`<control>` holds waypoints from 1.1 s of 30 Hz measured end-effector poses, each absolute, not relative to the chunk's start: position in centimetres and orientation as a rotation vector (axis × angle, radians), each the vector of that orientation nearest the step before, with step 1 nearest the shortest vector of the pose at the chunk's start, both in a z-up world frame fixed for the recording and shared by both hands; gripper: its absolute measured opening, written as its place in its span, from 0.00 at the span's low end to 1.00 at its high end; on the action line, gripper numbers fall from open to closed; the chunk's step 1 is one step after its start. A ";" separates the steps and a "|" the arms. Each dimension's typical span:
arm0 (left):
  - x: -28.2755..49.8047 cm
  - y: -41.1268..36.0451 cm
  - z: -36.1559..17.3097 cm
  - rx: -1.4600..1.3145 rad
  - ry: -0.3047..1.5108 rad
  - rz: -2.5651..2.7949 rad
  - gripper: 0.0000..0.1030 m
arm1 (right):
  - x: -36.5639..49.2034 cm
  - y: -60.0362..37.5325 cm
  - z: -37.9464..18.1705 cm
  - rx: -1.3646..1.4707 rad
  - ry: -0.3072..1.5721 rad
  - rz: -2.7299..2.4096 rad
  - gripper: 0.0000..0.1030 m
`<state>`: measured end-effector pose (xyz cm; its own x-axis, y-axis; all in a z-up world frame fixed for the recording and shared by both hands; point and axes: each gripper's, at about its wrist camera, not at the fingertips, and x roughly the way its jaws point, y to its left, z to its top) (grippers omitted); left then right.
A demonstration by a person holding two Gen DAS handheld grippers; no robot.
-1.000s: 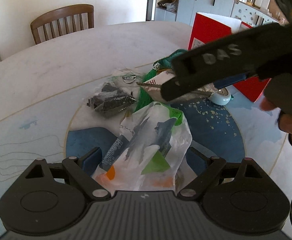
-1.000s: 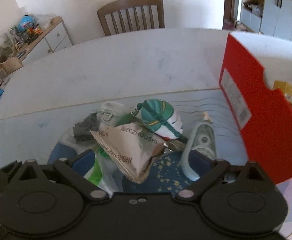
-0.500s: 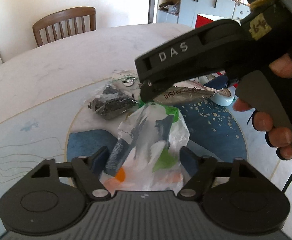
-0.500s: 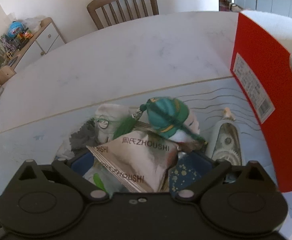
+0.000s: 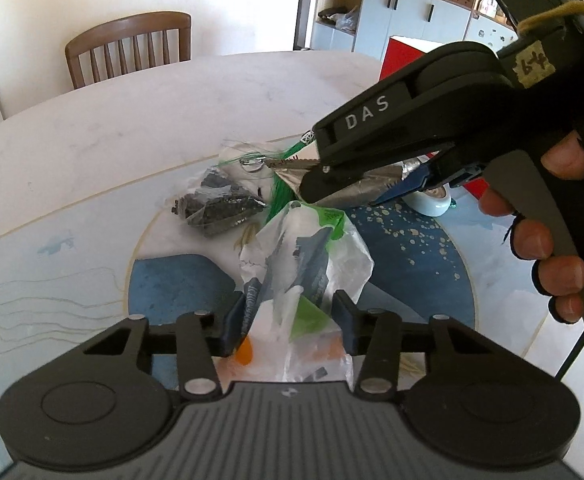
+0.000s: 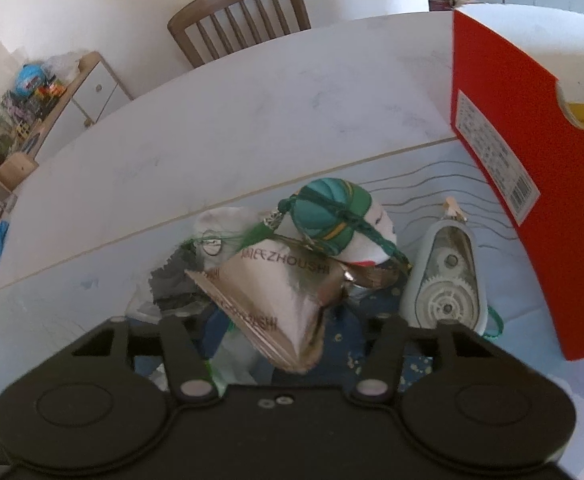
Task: Organize objects
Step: 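Grasp the white plastic bag with the left gripper while the right grasps the paper bag, then carry the white plastic bag and paper bag over the shoebox with both grippers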
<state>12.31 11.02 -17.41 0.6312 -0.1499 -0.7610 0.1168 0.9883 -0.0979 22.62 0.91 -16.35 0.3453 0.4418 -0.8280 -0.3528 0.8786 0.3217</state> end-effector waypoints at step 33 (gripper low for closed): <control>9.7 8.8 -6.3 -0.153 0.741 -0.171 0.39 | 16.4 -10.2 -5.6 0.144 0.898 0.630 0.45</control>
